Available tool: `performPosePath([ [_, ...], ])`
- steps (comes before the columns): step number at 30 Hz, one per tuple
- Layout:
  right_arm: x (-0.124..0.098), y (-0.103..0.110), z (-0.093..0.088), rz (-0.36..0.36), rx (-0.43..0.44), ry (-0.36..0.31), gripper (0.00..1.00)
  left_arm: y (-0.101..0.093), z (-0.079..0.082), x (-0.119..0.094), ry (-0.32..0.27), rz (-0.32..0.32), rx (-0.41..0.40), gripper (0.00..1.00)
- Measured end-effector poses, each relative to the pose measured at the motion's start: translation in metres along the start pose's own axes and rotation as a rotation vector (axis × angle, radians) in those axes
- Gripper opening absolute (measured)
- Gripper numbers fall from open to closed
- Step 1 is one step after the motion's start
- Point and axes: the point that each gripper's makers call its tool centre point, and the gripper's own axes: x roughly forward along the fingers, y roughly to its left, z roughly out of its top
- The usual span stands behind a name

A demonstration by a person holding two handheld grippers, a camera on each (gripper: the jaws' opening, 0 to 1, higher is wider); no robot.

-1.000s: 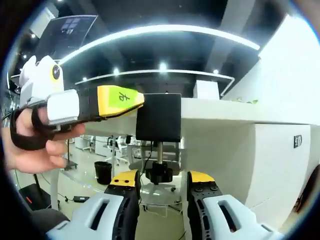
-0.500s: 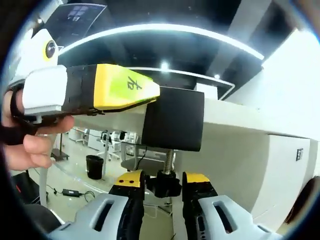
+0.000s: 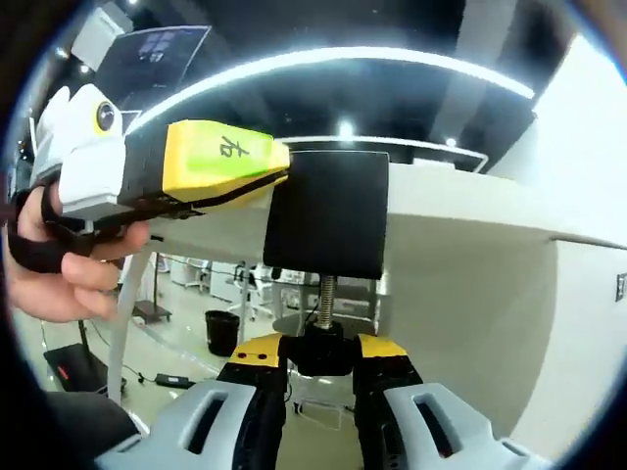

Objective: Clamp the fixed fixture on the desktop, loosen the retaining clip, secure it to the edge of the desk, and tighten the retaining clip.

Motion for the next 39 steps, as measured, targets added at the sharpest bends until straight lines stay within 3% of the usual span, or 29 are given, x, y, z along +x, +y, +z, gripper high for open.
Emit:
performPosePath([
  [4,0.001,0.004,0.0,0.124,-0.049,-0.019,0.25,-0.001,-0.002,0.0,0.007,0.001,-0.004,0.01],
  [8,0.002,0.009,0.0,0.237,-0.018,-0.019,0.25,0.0,-0.002,-0.001,0.013,0.0,0.005,0.01],
  [16,0.002,0.01,-0.001,0.301,-0.016,-0.02,0.25,0.001,-0.002,-0.001,0.005,-0.004,0.002,0.01],
  [21,0.002,0.005,-0.003,0.269,-0.019,-0.02,0.26,0.0,-0.003,-0.001,0.005,-0.003,0.001,0.01],
  [26,-0.002,-0.003,-0.011,0.175,0.024,0.048,0.31,0.001,-0.003,-0.001,0.008,-0.004,0.004,0.01],
  [31,-0.012,-0.006,-0.005,0.087,0.057,0.047,0.35,0.001,-0.003,-0.003,0.009,-0.003,0.006,0.01],
  [39,-0.019,-0.002,-0.012,0.013,0.074,0.069,0.38,-0.004,-0.001,-0.002,0.01,-0.002,0.008,0.01],
])
